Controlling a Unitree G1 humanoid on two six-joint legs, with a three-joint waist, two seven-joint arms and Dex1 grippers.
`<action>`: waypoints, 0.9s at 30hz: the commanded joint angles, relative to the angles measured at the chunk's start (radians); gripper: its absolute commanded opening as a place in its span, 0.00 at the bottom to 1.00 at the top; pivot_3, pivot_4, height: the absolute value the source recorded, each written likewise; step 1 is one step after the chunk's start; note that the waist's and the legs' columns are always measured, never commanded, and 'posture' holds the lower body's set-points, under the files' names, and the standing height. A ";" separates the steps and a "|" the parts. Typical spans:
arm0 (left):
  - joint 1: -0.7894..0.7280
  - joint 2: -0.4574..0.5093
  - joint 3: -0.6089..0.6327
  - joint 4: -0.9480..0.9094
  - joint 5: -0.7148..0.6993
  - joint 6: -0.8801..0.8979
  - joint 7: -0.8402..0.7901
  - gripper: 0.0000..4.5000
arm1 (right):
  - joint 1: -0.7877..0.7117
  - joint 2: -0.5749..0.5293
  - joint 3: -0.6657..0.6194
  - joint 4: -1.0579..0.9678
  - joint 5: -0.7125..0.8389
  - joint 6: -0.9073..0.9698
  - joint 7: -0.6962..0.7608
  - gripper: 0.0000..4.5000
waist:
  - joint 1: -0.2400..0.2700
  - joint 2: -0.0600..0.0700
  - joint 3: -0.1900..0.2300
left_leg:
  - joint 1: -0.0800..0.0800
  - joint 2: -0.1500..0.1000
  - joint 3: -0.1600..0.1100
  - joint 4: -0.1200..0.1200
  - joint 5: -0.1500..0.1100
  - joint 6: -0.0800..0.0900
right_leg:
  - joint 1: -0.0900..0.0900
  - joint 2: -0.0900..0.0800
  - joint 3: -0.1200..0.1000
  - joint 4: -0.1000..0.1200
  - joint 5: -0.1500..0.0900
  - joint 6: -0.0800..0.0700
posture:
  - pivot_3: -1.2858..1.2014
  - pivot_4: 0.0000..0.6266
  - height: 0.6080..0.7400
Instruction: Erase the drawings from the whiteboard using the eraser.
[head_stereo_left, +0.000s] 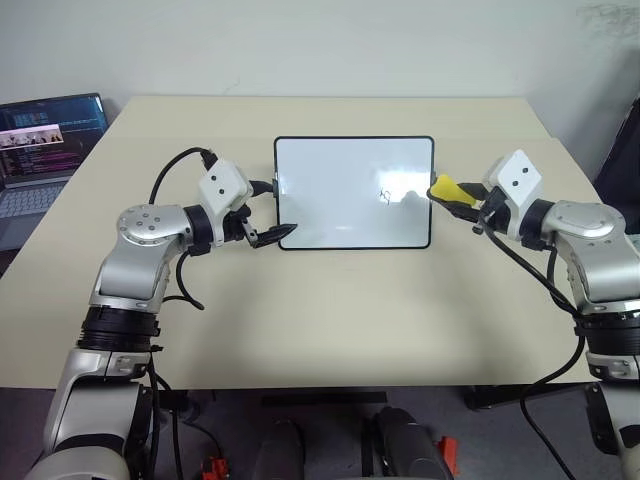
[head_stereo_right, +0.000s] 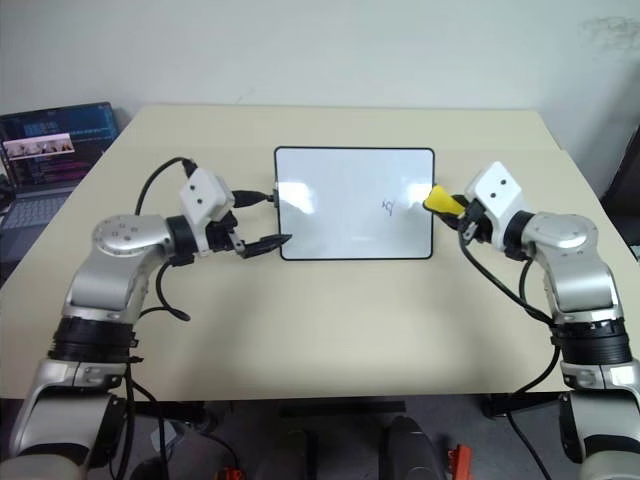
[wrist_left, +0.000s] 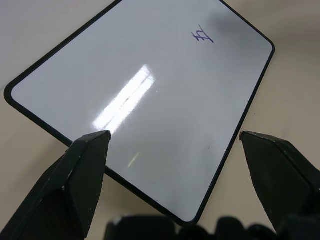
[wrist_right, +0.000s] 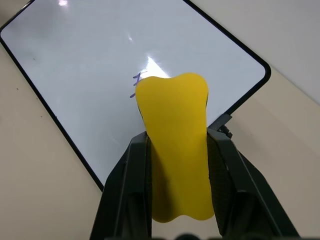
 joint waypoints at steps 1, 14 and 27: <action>-0.015 0.022 0.044 -0.045 -0.012 -0.003 0.009 1.00 | 0.014 -0.052 -0.011 -0.017 0.009 0.016 0.030 0.25 | 0.002 0.000 0.000 | 0.000 0.000 0.000 0.000 0.000 0.000 | 0.000 0.000 0.000 0.000 0.000 0.000 | 0.52 0.24 1.00; -0.019 0.019 0.041 -0.044 -0.008 -0.003 0.012 1.00 | 0.058 -0.106 -0.001 -0.027 0.010 0.044 0.061 0.25 | 0.001 0.000 0.000 | 0.000 0.000 0.001 0.000 0.000 0.000 | 0.000 0.000 0.000 0.000 0.000 0.000 | 0.52 0.24 1.00; -0.030 0.018 0.037 -0.034 -0.004 -0.015 0.010 1.00 | 0.018 -0.074 0.005 -0.012 0.011 0.032 0.023 0.25 | 0.001 0.000 0.000 | 0.000 0.000 0.001 0.000 0.000 0.000 | 0.000 0.000 0.000 0.000 0.000 0.000 | 0.52 0.24 1.00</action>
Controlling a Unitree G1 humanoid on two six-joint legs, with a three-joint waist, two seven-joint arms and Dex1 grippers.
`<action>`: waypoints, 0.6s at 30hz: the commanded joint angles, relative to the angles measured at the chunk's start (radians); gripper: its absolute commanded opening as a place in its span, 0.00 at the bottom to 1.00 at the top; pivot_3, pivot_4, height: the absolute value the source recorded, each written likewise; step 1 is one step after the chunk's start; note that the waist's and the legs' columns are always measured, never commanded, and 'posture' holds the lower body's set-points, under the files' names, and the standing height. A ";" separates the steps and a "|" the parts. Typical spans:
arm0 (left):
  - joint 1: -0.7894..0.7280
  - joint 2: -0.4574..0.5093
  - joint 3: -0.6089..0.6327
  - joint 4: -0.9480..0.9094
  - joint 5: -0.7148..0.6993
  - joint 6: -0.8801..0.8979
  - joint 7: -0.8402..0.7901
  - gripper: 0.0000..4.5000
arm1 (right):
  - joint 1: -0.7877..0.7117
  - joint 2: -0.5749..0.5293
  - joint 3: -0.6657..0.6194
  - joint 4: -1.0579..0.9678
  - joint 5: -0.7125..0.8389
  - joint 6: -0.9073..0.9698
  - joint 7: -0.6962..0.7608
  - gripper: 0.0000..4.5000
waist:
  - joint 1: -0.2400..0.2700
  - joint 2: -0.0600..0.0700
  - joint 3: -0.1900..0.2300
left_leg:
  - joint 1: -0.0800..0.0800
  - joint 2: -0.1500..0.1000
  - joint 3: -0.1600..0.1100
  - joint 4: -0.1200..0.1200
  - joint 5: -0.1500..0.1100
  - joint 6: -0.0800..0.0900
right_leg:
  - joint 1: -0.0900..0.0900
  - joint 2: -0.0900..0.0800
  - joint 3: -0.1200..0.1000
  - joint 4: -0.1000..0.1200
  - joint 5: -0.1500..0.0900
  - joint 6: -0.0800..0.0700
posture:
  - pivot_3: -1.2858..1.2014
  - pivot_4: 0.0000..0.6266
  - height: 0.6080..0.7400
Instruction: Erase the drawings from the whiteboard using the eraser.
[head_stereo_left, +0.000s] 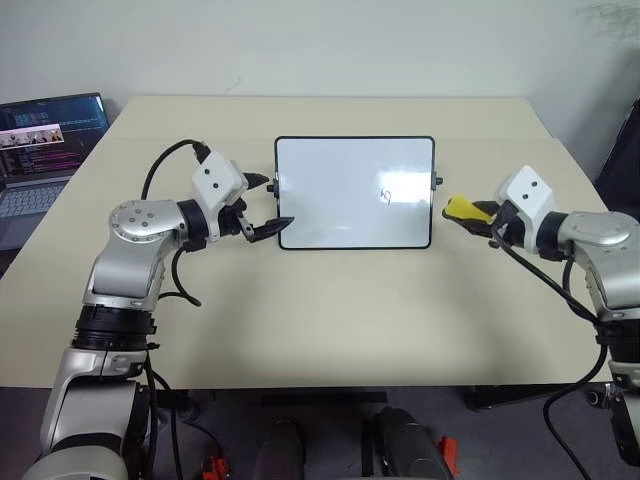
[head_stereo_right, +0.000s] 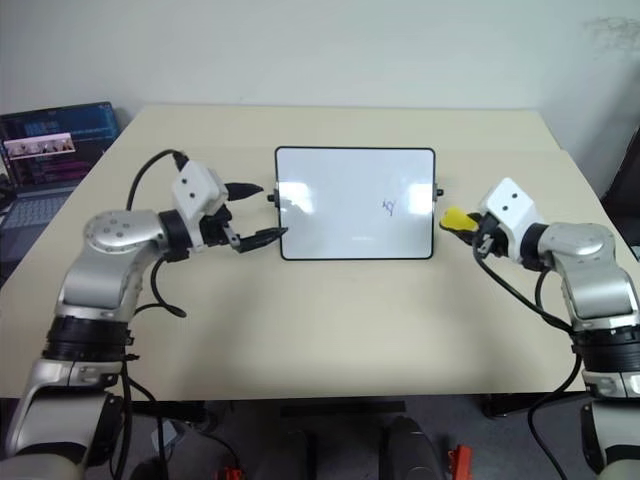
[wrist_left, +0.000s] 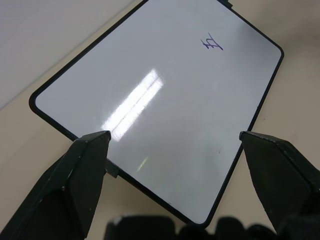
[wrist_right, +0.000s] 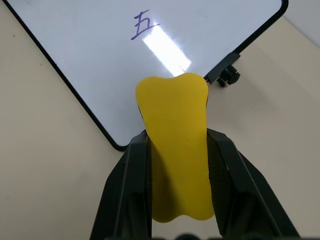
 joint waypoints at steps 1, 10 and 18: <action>-0.026 0.010 0.018 -0.018 -0.002 -0.014 0.000 1.00 | -0.026 0.008 -0.014 -0.019 0.011 -0.016 -0.013 0.25 | 0.000 0.000 0.000 | 0.000 0.000 0.000 0.000 0.000 0.000 | 0.000 0.000 0.000 0.000 0.000 0.000 | 0.52 0.24 1.00; -0.028 0.011 0.016 -0.016 0.000 -0.014 0.000 1.00 | -0.027 0.020 -0.012 -0.036 0.019 -0.003 -0.016 0.25 | 0.000 0.000 0.000 | 0.000 0.000 0.000 0.000 0.000 0.000 | 0.000 0.000 0.000 0.000 0.000 0.000 | 0.52 0.24 1.00; -0.032 0.011 0.017 -0.010 0.001 -0.017 -0.001 1.00 | -0.048 0.047 -0.011 -0.042 0.021 0.002 -0.026 0.25 | 0.000 0.000 0.000 | 0.000 0.000 0.000 0.000 0.000 0.000 | 0.000 0.000 0.000 0.000 0.000 0.000 | 0.52 0.24 1.00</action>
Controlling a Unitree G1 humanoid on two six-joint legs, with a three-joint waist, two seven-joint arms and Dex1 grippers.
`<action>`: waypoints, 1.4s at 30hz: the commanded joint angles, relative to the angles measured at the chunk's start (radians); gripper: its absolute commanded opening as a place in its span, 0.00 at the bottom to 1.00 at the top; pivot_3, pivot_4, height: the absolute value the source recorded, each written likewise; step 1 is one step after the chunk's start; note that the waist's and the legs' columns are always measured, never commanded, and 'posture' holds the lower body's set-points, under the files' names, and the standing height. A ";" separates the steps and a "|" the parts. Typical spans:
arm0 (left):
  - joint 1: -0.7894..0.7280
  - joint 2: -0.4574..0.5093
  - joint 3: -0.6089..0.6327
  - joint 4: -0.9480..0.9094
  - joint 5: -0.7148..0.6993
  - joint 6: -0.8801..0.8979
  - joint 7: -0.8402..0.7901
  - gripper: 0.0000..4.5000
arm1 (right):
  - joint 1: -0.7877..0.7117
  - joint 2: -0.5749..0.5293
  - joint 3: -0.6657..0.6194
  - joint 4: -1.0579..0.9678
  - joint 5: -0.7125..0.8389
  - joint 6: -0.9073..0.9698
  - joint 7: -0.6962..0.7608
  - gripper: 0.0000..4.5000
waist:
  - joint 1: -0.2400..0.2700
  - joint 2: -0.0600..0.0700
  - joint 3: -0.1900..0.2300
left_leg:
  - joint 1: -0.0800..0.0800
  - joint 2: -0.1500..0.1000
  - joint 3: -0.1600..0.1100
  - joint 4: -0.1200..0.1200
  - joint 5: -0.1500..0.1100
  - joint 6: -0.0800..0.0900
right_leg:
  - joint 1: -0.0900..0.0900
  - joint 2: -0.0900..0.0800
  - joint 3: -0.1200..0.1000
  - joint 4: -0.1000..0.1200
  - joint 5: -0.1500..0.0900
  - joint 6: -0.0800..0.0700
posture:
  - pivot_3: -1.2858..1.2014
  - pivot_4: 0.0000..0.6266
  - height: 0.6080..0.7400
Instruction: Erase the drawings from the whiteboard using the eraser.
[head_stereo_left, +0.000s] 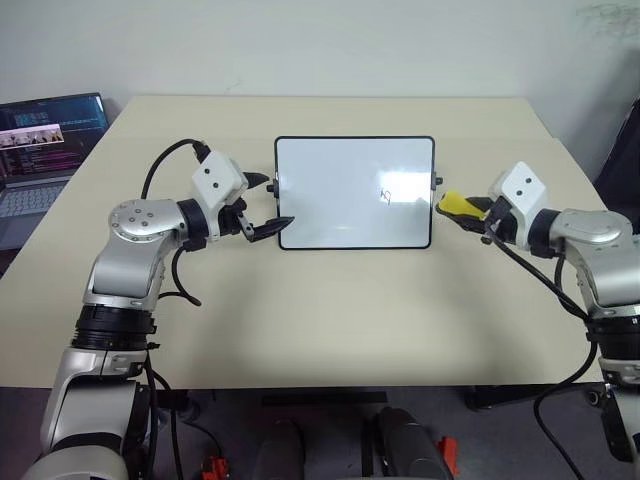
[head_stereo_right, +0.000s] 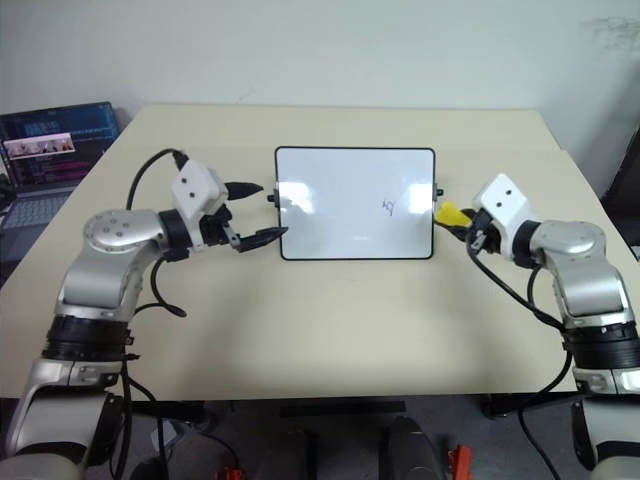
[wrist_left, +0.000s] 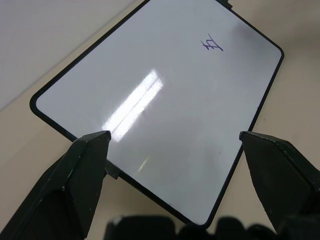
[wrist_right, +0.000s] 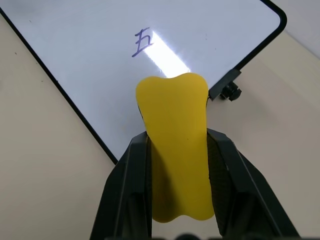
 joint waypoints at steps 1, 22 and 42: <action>-0.029 0.011 0.017 -0.010 0.000 -0.015 -0.001 1.00 | -0.032 0.009 -0.011 -0.040 0.019 -0.005 -0.010 0.25 | 0.000 0.000 0.000 | 0.000 0.000 0.000 0.000 0.000 0.000 | 0.000 0.000 0.000 0.000 0.000 0.000 | 0.52 0.24 1.00; -0.042 -0.013 -0.005 0.011 0.009 -0.028 -0.002 1.00 | -0.251 0.377 0.058 0.313 -0.105 -0.190 -0.371 0.25 | -0.003 0.000 0.000 | 0.000 0.000 0.000 0.000 0.000 0.000 | 0.000 0.000 0.000 0.001 0.003 -0.005 | 0.52 0.24 1.00; -0.026 -0.009 -0.003 -0.027 0.001 -0.014 0.006 1.00 | -0.397 0.459 0.076 0.736 -0.184 -0.368 -0.479 0.25 | -0.007 0.000 0.000 | 0.001 0.000 0.000 0.000 0.000 0.000 | 0.000 0.000 0.000 0.003 0.003 -0.005 | 0.52 0.24 1.00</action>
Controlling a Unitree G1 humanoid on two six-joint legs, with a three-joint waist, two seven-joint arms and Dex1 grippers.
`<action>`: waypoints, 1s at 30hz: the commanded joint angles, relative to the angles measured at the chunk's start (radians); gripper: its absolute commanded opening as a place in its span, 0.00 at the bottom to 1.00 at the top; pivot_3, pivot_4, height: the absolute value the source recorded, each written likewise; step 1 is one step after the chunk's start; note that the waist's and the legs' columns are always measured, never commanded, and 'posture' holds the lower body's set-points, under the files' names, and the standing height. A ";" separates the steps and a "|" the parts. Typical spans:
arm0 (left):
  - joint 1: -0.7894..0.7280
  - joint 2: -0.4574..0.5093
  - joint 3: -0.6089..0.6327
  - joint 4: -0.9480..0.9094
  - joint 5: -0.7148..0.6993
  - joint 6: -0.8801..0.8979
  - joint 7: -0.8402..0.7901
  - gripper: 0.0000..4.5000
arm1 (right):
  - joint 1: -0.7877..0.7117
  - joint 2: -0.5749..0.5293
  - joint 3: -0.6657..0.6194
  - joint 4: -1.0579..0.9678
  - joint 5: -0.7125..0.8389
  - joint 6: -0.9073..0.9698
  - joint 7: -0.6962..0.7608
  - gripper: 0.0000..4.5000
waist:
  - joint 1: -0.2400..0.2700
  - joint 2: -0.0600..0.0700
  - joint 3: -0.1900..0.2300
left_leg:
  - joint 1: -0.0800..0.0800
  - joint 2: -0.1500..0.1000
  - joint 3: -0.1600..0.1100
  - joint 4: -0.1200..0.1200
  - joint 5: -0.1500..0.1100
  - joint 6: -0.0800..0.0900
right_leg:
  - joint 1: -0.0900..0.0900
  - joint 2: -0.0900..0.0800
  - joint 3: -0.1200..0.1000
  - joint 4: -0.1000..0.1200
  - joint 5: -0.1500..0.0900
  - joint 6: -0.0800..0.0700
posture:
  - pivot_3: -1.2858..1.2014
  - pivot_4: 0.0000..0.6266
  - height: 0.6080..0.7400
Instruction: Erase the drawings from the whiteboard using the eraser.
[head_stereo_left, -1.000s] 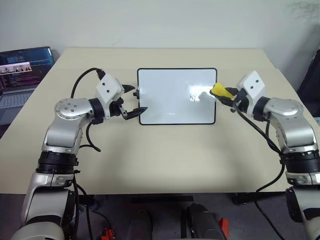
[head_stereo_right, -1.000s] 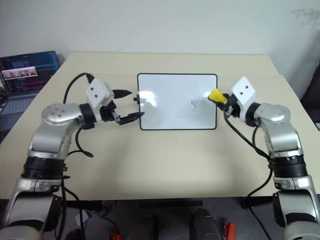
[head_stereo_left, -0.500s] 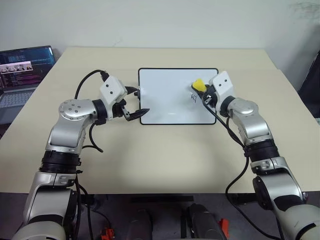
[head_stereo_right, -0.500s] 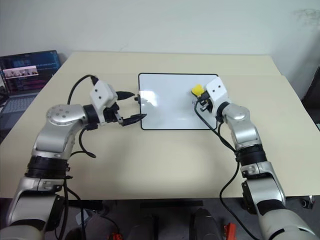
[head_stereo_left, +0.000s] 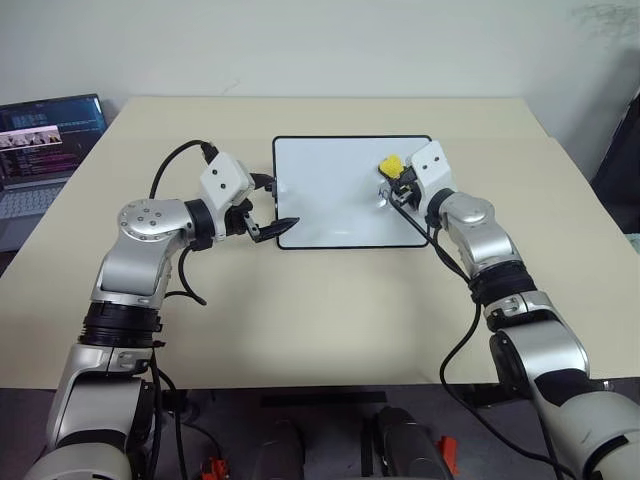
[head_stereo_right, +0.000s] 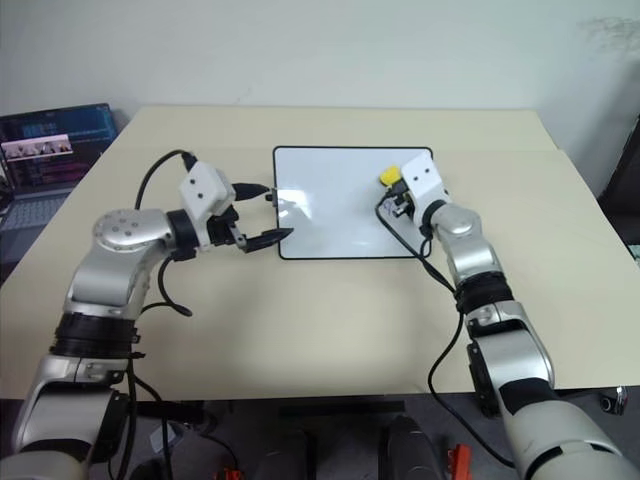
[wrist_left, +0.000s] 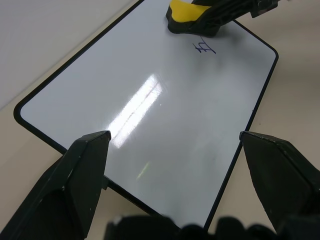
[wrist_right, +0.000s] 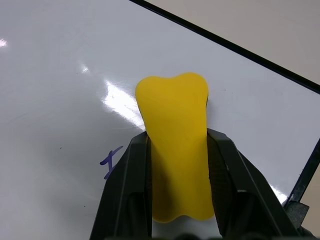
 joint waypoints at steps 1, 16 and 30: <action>-0.012 0.008 0.019 -0.047 -0.005 0.000 0.005 1.00 | -0.017 -0.004 0.009 0.045 -0.026 -0.015 -0.021 0.25 | 0.000 0.000 0.000 | 0.000 0.000 0.000 0.000 0.000 0.000 | 0.000 0.000 0.000 0.000 0.000 0.000 | 0.52 0.24 1.00; -0.011 0.015 0.021 -0.048 -0.004 0.004 -0.002 1.00 | 0.039 -0.014 0.044 0.076 -0.064 -0.041 0.012 0.25 | 0.002 -0.001 -0.001 | 0.002 0.000 0.000 0.002 0.000 0.000 | 0.002 0.000 0.000 0.002 -0.002 0.004 | 0.52 0.24 1.00; -0.009 0.032 0.029 -0.053 -0.005 0.007 -0.004 1.00 | 0.239 -0.008 0.211 -0.087 -0.139 -0.074 0.171 0.25 | -0.020 -0.006 -0.005 | 0.014 0.001 0.000 0.001 0.002 0.001 | 0.012 0.002 0.001 0.002 -0.002 0.002 | 0.52 0.24 1.00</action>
